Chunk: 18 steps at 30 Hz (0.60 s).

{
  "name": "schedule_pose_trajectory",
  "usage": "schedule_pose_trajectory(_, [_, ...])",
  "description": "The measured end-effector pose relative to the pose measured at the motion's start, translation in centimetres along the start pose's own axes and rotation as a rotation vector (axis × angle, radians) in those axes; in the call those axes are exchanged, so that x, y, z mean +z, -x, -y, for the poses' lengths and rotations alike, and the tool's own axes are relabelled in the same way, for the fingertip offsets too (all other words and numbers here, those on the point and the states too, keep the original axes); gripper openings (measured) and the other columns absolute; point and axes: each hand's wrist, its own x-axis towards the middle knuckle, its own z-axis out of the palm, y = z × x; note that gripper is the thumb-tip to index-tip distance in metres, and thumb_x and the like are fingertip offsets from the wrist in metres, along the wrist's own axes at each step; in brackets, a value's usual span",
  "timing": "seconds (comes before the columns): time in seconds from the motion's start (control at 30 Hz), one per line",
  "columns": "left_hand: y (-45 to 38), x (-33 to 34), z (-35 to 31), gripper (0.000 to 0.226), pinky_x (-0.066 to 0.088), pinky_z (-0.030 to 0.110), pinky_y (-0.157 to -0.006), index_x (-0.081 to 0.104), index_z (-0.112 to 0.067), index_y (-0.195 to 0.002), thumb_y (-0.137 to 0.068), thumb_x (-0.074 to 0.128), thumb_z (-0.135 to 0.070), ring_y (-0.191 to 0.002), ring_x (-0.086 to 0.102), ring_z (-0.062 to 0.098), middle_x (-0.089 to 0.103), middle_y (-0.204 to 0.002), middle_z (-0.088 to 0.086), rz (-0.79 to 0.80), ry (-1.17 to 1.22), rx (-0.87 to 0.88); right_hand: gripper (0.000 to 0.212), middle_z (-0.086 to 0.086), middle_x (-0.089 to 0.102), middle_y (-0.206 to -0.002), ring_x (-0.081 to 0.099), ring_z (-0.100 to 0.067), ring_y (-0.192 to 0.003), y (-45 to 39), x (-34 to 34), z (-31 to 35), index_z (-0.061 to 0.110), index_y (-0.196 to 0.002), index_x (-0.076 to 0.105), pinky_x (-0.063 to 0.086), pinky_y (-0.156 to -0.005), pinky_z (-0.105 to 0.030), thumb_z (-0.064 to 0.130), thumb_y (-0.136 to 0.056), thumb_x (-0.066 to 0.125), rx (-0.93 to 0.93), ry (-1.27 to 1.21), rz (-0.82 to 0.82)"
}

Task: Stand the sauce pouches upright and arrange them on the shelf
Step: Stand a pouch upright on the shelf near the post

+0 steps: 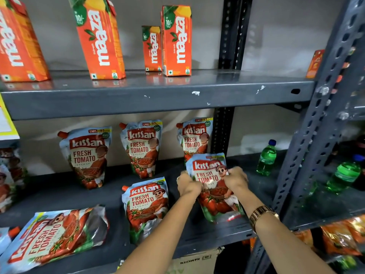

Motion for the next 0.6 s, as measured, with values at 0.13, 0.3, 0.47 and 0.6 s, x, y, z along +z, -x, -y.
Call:
schedule_pose_trajectory(0.13, [0.7,0.0,-1.8,0.050,0.051,0.036,-0.090,0.051,-0.002,-0.112,-0.068,0.075,0.003,-0.109,0.061,0.029,0.061,-0.116,0.016,-0.058,-0.006,0.255,0.017,-0.021,0.067,-0.105,0.063,-0.036,-0.097,0.6,-1.1,0.7,-0.003,-0.098,0.061,0.048,-0.074,-0.032,0.005,-0.086,0.053,-0.071,-0.211,-0.215])
schedule_pose_trajectory(0.3, [1.2,1.0,-1.4,0.036,0.047,0.039,-0.100,0.052,-0.001,-0.112,-0.078,0.067,0.000,-0.115,0.053,0.028,0.054,-0.119,0.015,0.016,-0.146,0.462,0.016,-0.026,0.058,-0.113,0.058,-0.038,-0.106,1.6,-1.1,-1.0,0.000,-0.101,0.046,0.045,-0.071,-0.030,-0.005,-0.086,0.046,-0.002,-0.359,-0.355])
schedule_pose_trajectory(0.47, [0.9,1.3,-2.1,0.033,0.048,0.043,-0.101,0.052,0.001,-0.113,-0.082,0.064,-0.002,-0.116,0.055,0.031,0.055,-0.121,0.019,0.070,-0.164,0.414,0.027,-0.026,0.059,-0.116,0.059,-0.036,-0.106,1.4,-1.2,-1.9,0.001,-0.111,0.042,0.044,-0.074,-0.030,-0.008,-0.085,0.046,0.007,-0.396,-0.317])
schedule_pose_trajectory(0.6, [0.5,0.7,-1.4,0.039,0.050,0.045,-0.098,0.052,-0.002,-0.116,-0.080,0.068,-0.010,-0.113,0.059,0.032,0.062,-0.120,0.017,0.098,-0.129,0.377,0.037,-0.028,0.050,-0.123,0.050,-0.040,-0.115,2.6,-1.1,-1.6,-0.003,-0.114,0.041,0.048,-0.087,-0.042,-0.011,-0.080,0.050,-0.074,-0.304,-0.412])
